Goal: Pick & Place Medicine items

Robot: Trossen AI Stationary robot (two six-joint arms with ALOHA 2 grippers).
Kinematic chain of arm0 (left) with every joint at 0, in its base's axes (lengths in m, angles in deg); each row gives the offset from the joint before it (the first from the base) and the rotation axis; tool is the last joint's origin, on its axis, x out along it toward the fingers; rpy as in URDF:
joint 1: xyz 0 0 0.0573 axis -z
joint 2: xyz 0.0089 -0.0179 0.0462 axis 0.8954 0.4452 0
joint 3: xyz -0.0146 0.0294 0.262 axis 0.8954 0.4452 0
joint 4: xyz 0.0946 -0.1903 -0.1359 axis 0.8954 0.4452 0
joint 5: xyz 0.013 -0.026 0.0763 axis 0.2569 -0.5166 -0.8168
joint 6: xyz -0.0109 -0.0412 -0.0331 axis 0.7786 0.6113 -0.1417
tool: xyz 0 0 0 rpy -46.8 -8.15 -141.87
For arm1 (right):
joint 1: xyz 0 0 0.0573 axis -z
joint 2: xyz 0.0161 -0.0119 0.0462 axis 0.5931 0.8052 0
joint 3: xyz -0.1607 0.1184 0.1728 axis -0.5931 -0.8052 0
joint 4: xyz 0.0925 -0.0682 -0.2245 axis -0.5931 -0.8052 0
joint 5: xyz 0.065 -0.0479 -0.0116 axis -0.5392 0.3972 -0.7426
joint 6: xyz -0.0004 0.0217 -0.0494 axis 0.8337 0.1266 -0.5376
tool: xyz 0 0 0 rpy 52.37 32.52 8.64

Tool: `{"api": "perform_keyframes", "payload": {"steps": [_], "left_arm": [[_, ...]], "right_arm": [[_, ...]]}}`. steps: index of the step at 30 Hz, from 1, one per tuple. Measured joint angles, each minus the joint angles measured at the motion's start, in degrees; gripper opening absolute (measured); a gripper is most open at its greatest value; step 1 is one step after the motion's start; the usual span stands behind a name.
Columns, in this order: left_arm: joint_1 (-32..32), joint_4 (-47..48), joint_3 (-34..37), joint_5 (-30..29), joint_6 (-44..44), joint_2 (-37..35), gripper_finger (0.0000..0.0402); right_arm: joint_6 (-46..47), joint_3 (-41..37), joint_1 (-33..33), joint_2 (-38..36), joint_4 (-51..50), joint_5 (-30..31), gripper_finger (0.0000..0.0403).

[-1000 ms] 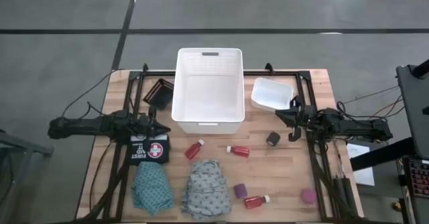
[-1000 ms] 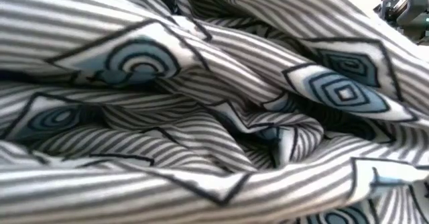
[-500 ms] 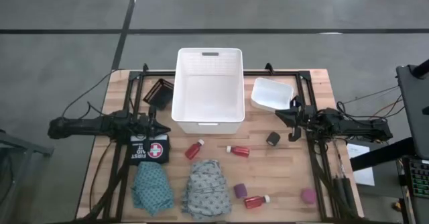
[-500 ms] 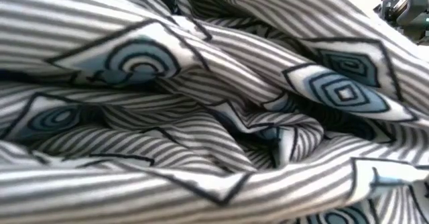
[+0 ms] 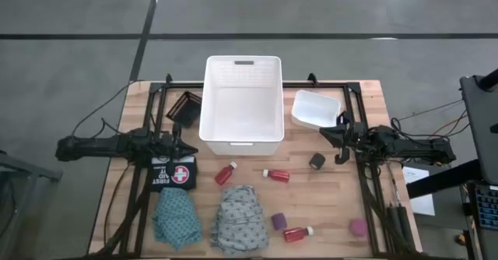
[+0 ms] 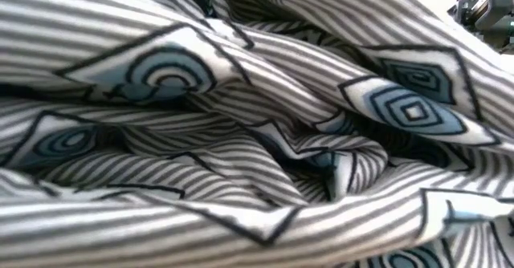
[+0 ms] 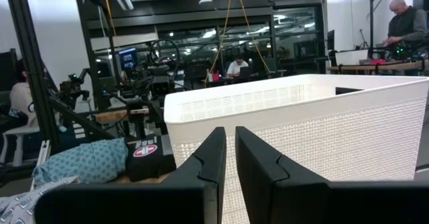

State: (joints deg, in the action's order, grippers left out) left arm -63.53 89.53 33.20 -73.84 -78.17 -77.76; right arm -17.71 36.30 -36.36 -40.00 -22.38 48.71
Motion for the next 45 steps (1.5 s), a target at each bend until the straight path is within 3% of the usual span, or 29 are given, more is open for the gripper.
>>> {"api": "perform_keyframes", "payload": {"steps": [15, 24, 31, 35, 41, 45], "left_arm": [[0.01, 0.0, -0.01, 0.0, 0.0, -0.02, 0.0021], [0.02, 0.02, 0.0, 0.0, 0.0, 0.0, 0.0021], [0.02, 0.02, 0.0, 0.0, 0.02, -0.01, 0.0021], [0.02, 0.0, 0.0, 0.02, 0.0, -0.01, 0.0021], [0.0, 0.02, 0.0, 0.0, 0.0, -0.02, 0.0021], [0.02, 0.01, 0.0, 0.0, 0.01, -0.01, 0.0021]], "right_arm": [[0.73, 0.0, 0.02, 0.01, 0.02, 0.0, 0.0034], [17.51, 0.0, 0.02, 0.0, 3.67, -0.91, 0.0034], [19.78, 0.0, 0.0, 0.53, 1.53, -11.0, 0.0034], [23.6, 0.0, 0.0, 1.39, 1.64, -11.72, 0.0034], [37.46, 0.0, 0.0, 1.86, 1.83, -12.11, 0.0034], [38.76, 0.0, 0.0, 1.86, 3.02, -12.13, 0.0034]]}}
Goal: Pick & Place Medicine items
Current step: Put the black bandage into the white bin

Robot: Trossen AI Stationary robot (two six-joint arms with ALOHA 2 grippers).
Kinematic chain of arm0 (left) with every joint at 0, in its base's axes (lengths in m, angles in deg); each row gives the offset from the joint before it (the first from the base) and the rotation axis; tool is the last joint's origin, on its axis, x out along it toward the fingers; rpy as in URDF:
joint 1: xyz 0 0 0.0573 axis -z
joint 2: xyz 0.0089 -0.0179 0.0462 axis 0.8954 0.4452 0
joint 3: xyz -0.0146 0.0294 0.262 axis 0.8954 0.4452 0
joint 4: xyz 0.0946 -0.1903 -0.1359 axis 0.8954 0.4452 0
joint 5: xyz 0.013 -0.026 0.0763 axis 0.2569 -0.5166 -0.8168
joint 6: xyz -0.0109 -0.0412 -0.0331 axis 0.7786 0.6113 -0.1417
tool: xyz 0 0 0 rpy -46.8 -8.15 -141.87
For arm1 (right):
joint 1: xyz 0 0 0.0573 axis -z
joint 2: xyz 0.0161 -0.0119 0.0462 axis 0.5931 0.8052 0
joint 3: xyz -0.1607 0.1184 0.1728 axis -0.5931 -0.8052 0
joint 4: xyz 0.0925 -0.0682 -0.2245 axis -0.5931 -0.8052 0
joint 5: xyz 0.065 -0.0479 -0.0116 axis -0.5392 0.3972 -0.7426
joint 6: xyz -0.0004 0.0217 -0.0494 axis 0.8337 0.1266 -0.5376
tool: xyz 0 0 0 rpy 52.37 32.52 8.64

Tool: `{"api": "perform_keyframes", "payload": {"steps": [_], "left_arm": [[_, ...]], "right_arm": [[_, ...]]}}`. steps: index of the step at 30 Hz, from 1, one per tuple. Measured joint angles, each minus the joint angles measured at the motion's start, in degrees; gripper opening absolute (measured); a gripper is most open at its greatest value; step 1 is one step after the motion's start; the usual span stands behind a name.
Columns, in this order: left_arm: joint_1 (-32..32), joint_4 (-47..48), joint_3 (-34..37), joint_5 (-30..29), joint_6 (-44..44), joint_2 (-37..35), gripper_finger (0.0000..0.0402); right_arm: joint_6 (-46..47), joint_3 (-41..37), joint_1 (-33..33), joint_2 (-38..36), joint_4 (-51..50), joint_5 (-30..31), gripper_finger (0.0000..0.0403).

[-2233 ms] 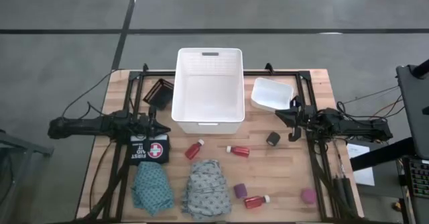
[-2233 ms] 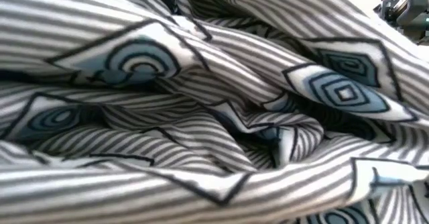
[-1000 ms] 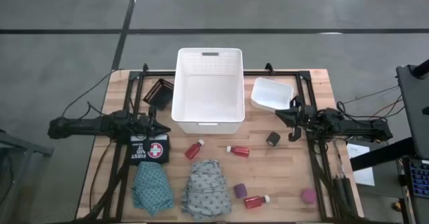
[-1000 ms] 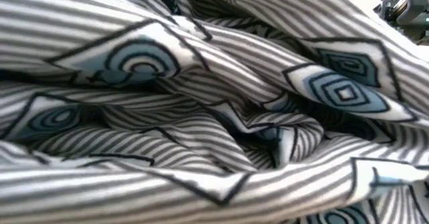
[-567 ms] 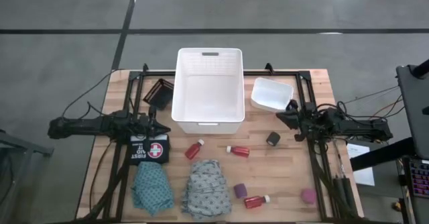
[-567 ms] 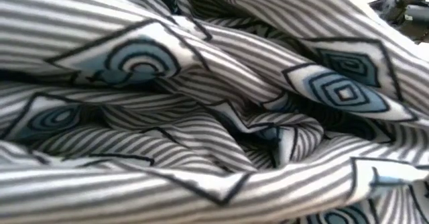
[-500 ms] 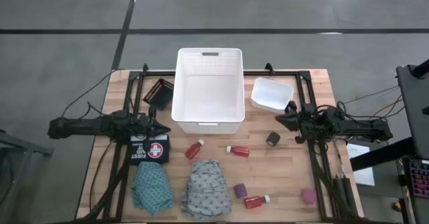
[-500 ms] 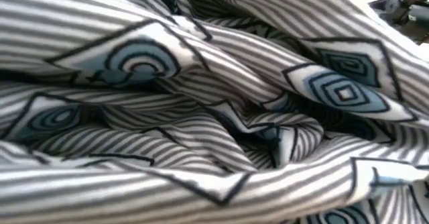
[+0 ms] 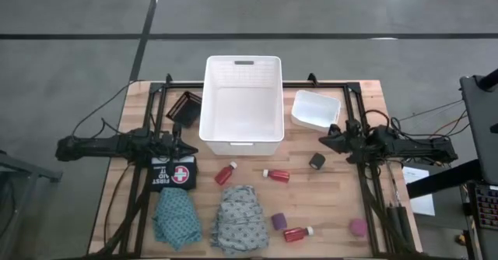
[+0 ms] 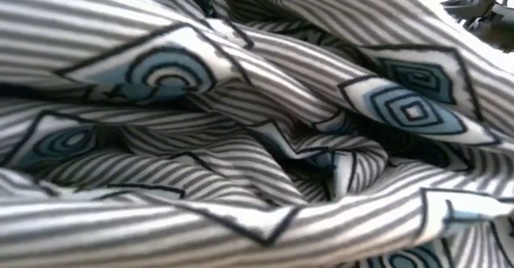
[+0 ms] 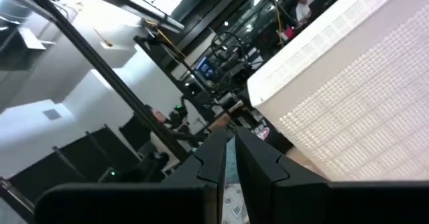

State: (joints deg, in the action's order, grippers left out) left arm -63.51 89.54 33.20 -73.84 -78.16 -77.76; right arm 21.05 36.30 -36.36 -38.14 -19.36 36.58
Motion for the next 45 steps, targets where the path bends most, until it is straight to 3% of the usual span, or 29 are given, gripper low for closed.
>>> {"api": "perform_keyframes", "payload": {"steps": [10, 17, 22, 29, 35, 40, 45], "left_arm": [[-0.01, 0.01, 0.0, 0.01, -0.01, 0.0, 0.0021], [-0.02, 0.0, 0.0, 0.01, 0.0, 0.0, 0.0021], [-0.01, -0.01, 0.0, 0.01, -0.01, 0.0, 0.0021], [0.01, -0.01, 0.0, 0.0, -0.01, -0.01, 0.0021], [0.01, 0.01, 0.0, 0.0, -0.01, 0.01, 0.0021], [-0.01, 0.0, 0.0, 0.01, 0.0, 0.01, 0.0021], [0.01, 0.01, 0.0, 0.0, -0.01, 0.01, 0.0021]], "right_arm": [[13.03, 0.0, 0.0, 0.0, 13.42, 0.03, 0.0034], [5.9, 0.02, 0.0, -0.04, 31.82, 0.02, 0.0034], [-0.16, 0.18, 0.0, -0.01, 34.54, 0.04, 0.0034], [-0.38, 4.92, 0.0, 4.04, 29.87, -2.45, 0.0034], [-2.26, 13.54, 0.0, 10.29, 16.37, -9.03, 0.0034], [-2.8, 20.81, 0.0, 15.64, 5.72, -9.05, 0.0034], [-9.94, 27.13, 0.0, 20.74, -7.14, -9.05, 0.0034]]}}
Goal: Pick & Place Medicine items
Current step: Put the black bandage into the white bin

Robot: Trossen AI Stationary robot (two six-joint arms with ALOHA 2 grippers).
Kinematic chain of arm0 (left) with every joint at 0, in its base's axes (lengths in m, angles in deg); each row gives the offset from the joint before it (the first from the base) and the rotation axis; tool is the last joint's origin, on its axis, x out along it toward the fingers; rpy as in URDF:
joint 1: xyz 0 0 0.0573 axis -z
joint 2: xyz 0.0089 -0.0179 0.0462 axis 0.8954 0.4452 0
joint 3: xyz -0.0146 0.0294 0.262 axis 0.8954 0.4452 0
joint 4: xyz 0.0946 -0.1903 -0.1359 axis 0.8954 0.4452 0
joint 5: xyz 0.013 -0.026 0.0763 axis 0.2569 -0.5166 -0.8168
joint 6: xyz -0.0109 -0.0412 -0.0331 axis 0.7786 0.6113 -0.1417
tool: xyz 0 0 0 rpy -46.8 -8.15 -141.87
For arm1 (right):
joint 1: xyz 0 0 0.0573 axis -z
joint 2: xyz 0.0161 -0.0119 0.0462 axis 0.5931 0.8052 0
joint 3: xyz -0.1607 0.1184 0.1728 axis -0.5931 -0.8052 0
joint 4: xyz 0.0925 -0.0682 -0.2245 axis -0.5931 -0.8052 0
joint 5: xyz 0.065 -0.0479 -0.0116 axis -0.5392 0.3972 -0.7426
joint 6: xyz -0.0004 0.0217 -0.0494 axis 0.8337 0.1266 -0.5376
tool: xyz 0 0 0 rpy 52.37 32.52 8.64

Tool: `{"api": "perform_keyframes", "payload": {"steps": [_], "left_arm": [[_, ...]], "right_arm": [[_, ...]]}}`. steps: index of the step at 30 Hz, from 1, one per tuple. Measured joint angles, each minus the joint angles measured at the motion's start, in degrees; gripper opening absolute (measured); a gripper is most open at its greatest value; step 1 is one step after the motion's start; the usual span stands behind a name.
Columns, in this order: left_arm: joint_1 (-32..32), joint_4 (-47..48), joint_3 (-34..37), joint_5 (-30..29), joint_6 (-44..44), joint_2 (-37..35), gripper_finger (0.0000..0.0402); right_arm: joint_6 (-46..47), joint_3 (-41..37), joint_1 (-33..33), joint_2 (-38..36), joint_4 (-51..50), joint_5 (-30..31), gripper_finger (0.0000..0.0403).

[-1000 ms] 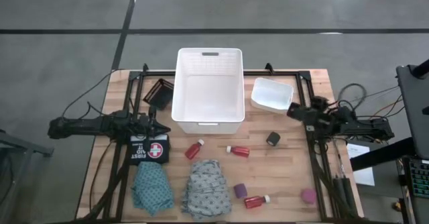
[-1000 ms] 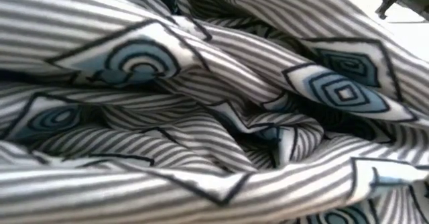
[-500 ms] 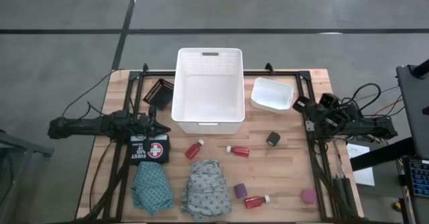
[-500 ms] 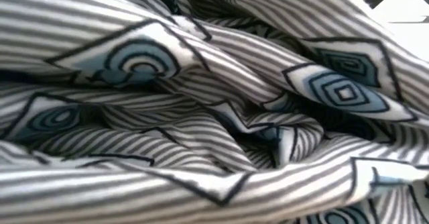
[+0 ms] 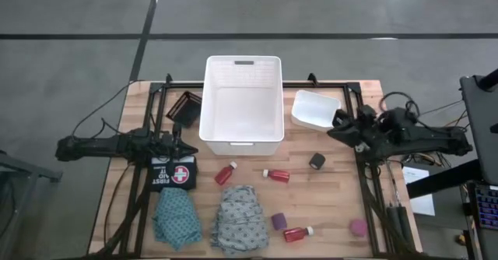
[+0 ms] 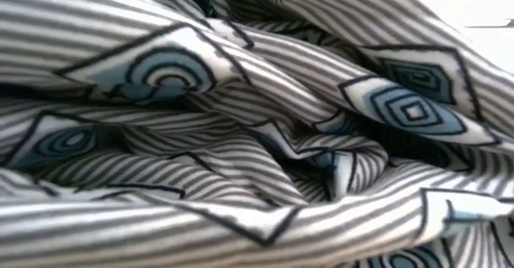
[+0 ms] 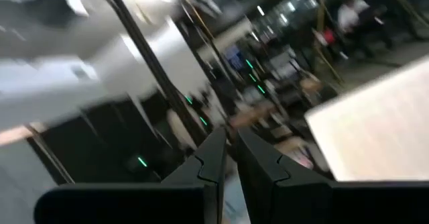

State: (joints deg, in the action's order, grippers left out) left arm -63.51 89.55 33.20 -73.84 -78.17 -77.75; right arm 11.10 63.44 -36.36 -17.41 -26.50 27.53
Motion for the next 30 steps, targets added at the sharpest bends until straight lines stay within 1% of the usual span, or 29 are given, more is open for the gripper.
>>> {"api": "perform_keyframes", "payload": {"steps": [5, 7, 23, 25, 29, 30], "left_arm": [[-0.01, -0.01, 0.0, 0.01, 0.0, -0.01, 0.0021], [0.0, 0.0, 0.0, 0.0, 0.0, -0.02, 0.0021], [-0.02, -0.01, 0.0, 0.01, 0.0, -0.02, 0.0021], [-0.01, -0.02, 0.0, 0.0, 0.01, 0.0, 0.0021], [-0.01, -0.02, 0.0, 0.01, 0.0, -0.01, 0.0021], [-0.02, -0.02, 0.0, 0.0, 0.0, 0.0, 0.0021]], "right_arm": [[-0.57, 4.2, 0.0, 4.35, -10.92, 0.0, 0.0034], [-0.96, 5.03, 0.0, 5.74, -13.1, 0.01, 0.0034], [-2.84, 5.0, 0.0, 16.2, -13.43, 0.04, 0.0034], [-7.46, 4.98, 0.0, 17.42, -13.3, 0.06, 0.0034], [-27.59, 4.99, 0.0, 19.09, -13.06, 0.04, 0.0034], [-31.21, 5.04, 0.0, 19.46, -13.07, 0.04, 0.0034]]}}
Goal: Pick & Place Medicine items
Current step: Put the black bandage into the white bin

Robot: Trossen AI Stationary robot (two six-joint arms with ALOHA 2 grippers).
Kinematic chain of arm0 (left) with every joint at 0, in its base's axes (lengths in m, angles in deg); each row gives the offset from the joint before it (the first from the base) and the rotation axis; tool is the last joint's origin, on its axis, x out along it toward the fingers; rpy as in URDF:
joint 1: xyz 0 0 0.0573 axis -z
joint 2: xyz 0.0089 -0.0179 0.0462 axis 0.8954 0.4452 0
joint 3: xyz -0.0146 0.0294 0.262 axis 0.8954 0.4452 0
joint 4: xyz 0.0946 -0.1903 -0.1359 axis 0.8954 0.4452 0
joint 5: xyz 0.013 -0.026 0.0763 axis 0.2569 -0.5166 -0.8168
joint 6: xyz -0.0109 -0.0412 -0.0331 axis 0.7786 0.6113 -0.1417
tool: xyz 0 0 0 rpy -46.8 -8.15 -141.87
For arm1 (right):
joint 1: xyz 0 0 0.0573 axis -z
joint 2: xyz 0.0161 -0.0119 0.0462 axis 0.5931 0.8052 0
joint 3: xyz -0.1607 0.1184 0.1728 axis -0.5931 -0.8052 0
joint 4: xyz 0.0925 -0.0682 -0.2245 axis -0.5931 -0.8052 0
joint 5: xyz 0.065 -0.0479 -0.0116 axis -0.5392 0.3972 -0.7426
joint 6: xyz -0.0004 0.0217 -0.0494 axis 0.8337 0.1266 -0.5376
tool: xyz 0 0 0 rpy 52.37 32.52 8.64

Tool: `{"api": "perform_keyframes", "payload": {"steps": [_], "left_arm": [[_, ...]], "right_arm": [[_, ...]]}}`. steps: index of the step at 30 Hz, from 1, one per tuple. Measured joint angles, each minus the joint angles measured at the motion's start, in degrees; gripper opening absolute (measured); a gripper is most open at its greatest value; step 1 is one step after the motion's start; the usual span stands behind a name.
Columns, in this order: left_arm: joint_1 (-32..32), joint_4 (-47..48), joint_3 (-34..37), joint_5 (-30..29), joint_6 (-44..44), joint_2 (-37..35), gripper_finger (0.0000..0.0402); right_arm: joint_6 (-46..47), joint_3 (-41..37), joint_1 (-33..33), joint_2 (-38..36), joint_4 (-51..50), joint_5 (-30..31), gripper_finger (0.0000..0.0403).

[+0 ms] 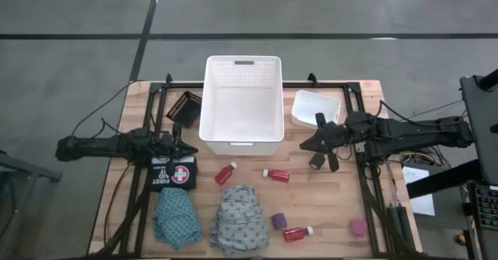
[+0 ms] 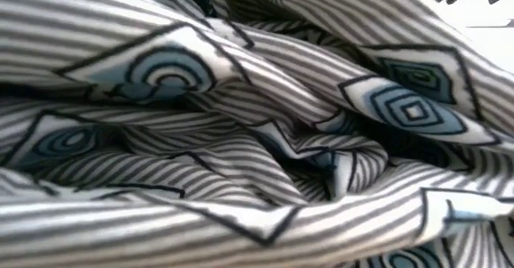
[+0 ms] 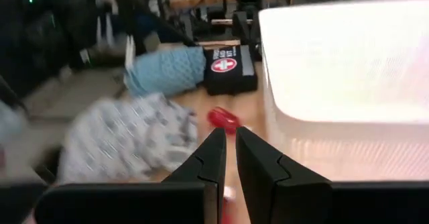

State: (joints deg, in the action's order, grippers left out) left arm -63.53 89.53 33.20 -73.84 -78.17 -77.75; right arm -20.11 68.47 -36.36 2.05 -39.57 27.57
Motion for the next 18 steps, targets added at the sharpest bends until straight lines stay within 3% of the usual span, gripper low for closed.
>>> {"api": "perform_keyframes", "payload": {"steps": [7, 18], "left_arm": [[0.02, 0.01, 0.0, 0.0, 0.0, -0.01, 0.0021], [0.0, 0.02, 0.0, 0.0, 0.0, 0.0, 0.0021]], "right_arm": [[-1.72, 1.79, 0.0, 1.73, -0.64, -0.02, 0.0034], [-28.93, 0.75, 0.0, 3.78, -0.74, 0.04, 0.0034]]}}
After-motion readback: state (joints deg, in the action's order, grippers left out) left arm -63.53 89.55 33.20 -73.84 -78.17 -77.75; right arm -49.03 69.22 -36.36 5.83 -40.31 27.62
